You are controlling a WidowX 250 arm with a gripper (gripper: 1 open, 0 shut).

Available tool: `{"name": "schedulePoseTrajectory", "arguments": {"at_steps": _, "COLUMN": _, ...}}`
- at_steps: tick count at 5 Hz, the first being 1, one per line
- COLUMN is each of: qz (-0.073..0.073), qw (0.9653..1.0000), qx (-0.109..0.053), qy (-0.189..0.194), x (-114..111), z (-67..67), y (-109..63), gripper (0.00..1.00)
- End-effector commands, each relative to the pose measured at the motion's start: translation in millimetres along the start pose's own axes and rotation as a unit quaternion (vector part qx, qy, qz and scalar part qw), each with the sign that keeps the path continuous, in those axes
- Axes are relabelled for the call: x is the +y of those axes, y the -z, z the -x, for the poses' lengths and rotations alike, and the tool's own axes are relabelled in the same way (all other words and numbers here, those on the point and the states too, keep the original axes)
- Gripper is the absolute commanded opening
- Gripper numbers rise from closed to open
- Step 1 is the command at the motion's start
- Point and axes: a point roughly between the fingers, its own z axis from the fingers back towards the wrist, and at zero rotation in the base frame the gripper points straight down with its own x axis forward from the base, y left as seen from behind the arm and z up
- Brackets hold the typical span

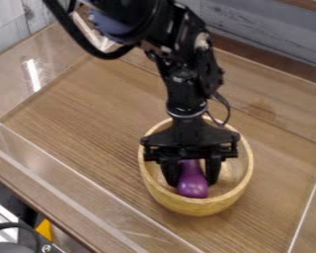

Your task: Remove the purple eggplant from inside the brown bowl and put it on the table

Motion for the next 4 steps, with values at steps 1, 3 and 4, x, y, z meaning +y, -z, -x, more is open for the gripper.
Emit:
{"name": "schedulePoseTrajectory", "arguments": {"at_steps": 1, "qz": 0.013, "qw": 0.9997, "qx": -0.022, "qy": -0.007, "x": -14.4, "z": -4.2, "y": -8.6, "gripper": 0.00}}
{"name": "schedulePoseTrajectory", "arguments": {"at_steps": 3, "qz": 0.010, "qw": 0.9990, "qx": -0.028, "qy": -0.032, "x": -25.5, "z": 5.1, "y": -8.8, "gripper": 0.00}}
{"name": "schedulePoseTrajectory", "arguments": {"at_steps": 4, "qz": 0.010, "qw": 0.9983, "qx": -0.031, "qy": -0.048, "x": -26.0, "z": 13.8, "y": -11.6, "gripper": 0.00}}
